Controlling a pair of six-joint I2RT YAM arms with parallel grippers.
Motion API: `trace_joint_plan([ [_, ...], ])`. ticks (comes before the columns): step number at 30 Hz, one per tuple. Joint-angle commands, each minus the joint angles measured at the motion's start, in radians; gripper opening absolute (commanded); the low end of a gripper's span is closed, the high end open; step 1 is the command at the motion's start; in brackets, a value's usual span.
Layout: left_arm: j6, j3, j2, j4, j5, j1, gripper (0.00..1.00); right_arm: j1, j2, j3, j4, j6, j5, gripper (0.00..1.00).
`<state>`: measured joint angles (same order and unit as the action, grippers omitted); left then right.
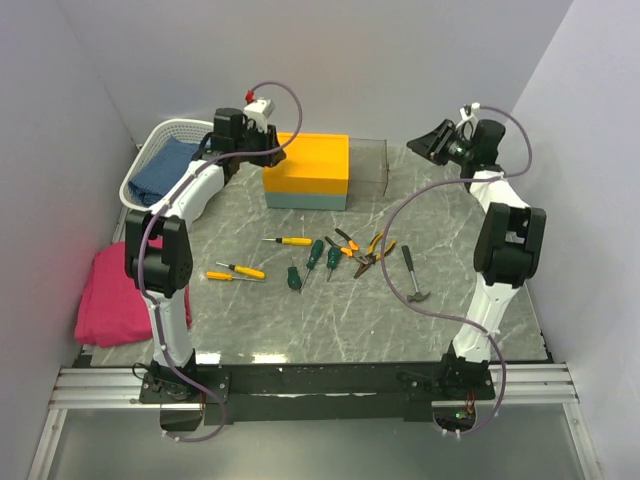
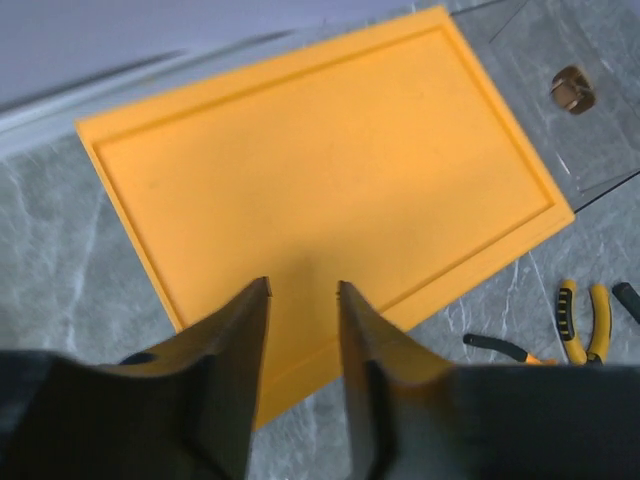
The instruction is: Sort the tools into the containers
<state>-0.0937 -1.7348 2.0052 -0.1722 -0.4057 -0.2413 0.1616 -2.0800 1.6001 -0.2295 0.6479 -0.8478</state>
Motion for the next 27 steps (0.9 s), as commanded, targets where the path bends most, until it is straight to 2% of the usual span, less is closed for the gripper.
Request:
trace_joint_plan([
  [1, -0.067, -0.049, -0.134, 0.056, 0.005, 0.002, 0.50, -0.039, 0.184, 0.018, 0.135, -0.325, -0.074, 0.48],
  [2, -0.070, -0.039, -0.155, 0.053, 0.014, 0.002, 0.58, -0.046, 0.208, 0.011, 0.239, -0.411, -0.104, 0.52],
  [3, -0.069, -0.005, -0.192, 0.050, 0.013, 0.002, 0.60, -0.057, 0.236, -0.006, 0.296, -0.589, -0.126, 0.54],
  [4, -0.060, 0.015, -0.210, 0.046, 0.007, 0.002, 0.62, -0.074, 0.288, -0.044, 0.355, -0.699, -0.155, 0.55],
  [5, -0.049, 0.036, -0.230, 0.036, -0.001, 0.002, 0.64, -0.086, 0.311, -0.060, 0.501, -0.925, -0.195, 0.56],
  [7, -0.047, 0.118, -0.293, 0.036, 0.019, 0.002, 0.68, -0.115, 0.362, -0.084, 0.667, -1.130, -0.197, 0.56],
  [8, -0.051, 0.148, -0.313, 0.040, 0.037, 0.002, 0.70, -0.157, 0.371, -0.086, 0.838, -1.228, -0.191, 0.57],
  [9, -0.057, 0.208, -0.354, 0.040, 0.076, 0.004, 0.71, -0.195, 0.379, -0.088, 0.917, -1.410, -0.160, 0.57],
  [11, -0.080, 0.271, -0.397, 0.048, 0.120, 0.010, 0.73, -0.293, 0.405, -0.127, 1.022, -1.517, -0.111, 0.57],
  [14, -0.136, 0.404, -0.480, 0.051, 0.174, 0.042, 0.74, -0.381, 0.454, -0.221, 0.965, -1.544, -0.050, 0.59],
  [17, -0.130, 0.513, -0.557, 0.010, 0.162, 0.091, 0.74, -0.496, 0.460, -0.238, 0.905, -1.524, -0.007, 0.62],
  [22, -0.107, 0.652, -0.690, -0.070, 0.189, 0.194, 0.73, -0.664, 0.365, -0.131, 0.786, -1.323, 0.058, 0.65],
  [25, -0.098, 0.702, -0.752, -0.082, 0.212, 0.238, 0.74, -0.740, 0.301, -0.103, 0.742, -1.282, 0.151, 0.65],
  [27, -0.090, 0.702, -0.792, -0.101, 0.235, 0.277, 0.74, -0.772, 0.258, -0.094, 0.720, -1.187, 0.259, 0.64],
])
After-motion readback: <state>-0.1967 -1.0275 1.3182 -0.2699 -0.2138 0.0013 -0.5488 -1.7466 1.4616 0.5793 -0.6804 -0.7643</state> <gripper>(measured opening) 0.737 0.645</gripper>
